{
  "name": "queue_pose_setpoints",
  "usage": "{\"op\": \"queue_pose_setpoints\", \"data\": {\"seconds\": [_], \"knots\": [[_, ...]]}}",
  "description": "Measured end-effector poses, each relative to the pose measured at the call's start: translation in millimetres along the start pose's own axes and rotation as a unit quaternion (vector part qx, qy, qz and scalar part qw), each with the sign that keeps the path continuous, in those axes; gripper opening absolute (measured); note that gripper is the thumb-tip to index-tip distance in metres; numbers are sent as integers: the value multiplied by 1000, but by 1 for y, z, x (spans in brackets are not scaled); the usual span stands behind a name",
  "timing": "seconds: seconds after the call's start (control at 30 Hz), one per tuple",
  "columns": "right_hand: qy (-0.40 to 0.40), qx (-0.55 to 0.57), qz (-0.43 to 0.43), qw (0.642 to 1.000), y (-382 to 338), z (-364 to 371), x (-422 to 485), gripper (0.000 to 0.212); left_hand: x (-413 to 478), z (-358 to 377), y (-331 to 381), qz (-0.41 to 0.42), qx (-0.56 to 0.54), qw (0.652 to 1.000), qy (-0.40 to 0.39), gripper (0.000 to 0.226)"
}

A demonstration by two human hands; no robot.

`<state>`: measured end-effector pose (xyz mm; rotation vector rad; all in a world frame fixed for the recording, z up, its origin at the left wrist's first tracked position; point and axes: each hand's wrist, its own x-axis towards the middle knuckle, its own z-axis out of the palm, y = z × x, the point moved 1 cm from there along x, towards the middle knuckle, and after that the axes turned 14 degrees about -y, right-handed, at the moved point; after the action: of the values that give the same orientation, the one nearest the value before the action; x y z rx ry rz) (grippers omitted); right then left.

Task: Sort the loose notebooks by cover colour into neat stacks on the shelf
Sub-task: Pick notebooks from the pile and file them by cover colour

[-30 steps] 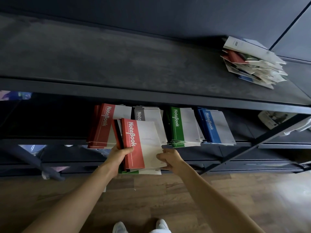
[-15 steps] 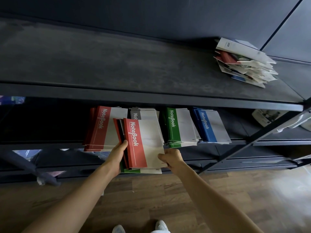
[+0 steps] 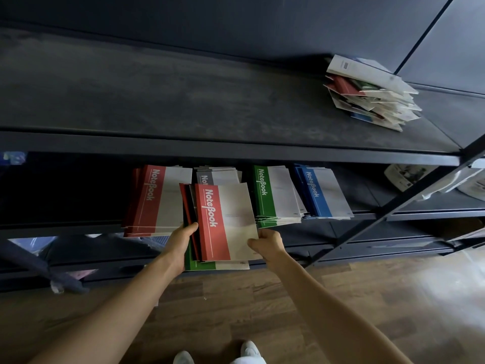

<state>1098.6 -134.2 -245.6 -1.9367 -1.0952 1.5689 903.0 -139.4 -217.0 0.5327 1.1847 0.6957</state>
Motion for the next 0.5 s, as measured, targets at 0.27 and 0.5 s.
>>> {"op": "queue_pose_setpoints", "data": {"seconds": [0.27, 0.5], "knots": [[-9, -8, -17, 1000, 2, 2, -1, 22, -3, 2, 2, 6, 11, 1000, 3, 42], [-22, -32, -28, 999, -2, 5, 1, 15, -3, 2, 4, 16, 40, 998, 37, 48]]}}
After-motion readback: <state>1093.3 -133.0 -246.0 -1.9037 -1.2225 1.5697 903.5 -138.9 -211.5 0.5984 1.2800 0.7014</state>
